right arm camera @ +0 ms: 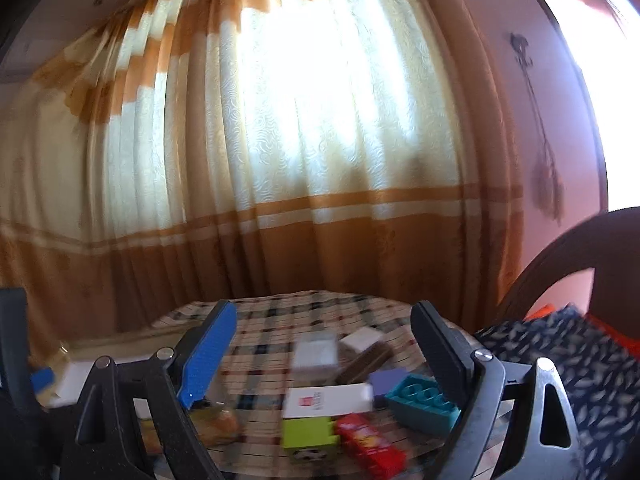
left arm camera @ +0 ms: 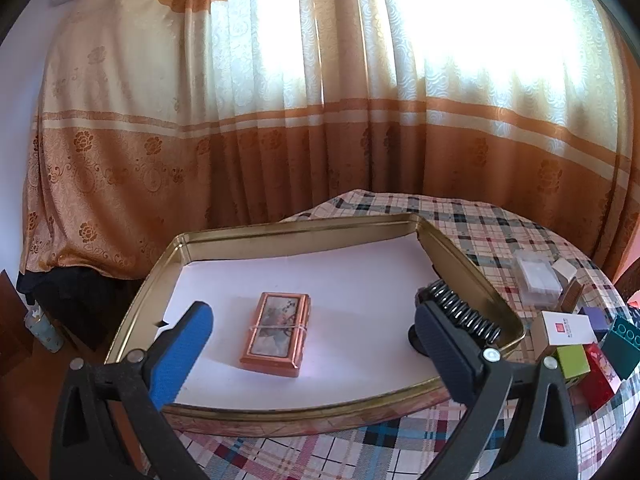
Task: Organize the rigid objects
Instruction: 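Lower the black comb into the tray and open the right tool, then grasp the teal brick with the right tool while the left tool grasps the red brick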
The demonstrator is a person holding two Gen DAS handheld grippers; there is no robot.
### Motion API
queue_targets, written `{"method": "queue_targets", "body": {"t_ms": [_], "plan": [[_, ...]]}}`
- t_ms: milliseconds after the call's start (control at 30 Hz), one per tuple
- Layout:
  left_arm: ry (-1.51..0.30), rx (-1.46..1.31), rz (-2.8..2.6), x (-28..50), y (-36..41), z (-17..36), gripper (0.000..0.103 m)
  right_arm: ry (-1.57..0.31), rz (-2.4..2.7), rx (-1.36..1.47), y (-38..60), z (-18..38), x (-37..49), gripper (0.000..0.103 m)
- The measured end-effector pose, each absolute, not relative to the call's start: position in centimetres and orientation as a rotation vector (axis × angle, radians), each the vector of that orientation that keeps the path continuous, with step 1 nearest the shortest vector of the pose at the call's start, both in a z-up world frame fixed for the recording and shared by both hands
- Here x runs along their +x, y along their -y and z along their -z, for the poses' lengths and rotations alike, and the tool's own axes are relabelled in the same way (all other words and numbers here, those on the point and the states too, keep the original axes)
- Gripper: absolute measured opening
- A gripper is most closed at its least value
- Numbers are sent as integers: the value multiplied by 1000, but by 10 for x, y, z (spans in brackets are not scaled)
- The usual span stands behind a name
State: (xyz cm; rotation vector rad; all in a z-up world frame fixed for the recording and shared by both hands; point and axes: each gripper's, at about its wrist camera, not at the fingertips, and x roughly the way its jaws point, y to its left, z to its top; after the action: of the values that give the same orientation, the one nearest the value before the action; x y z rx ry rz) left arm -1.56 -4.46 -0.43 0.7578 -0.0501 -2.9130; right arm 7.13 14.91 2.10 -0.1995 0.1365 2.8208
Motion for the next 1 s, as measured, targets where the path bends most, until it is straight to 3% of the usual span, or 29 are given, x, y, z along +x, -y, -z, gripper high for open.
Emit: {"method": "queue_targets", "body": {"t_ms": [833, 1000], "plan": [[113, 893, 3011, -10, 11, 9, 103, -187, -2700, -437, -237, 9, 95, 90], [234, 878, 3047, -3, -9, 8, 103, -177, -2705, -509, -248, 21, 99, 90]]}}
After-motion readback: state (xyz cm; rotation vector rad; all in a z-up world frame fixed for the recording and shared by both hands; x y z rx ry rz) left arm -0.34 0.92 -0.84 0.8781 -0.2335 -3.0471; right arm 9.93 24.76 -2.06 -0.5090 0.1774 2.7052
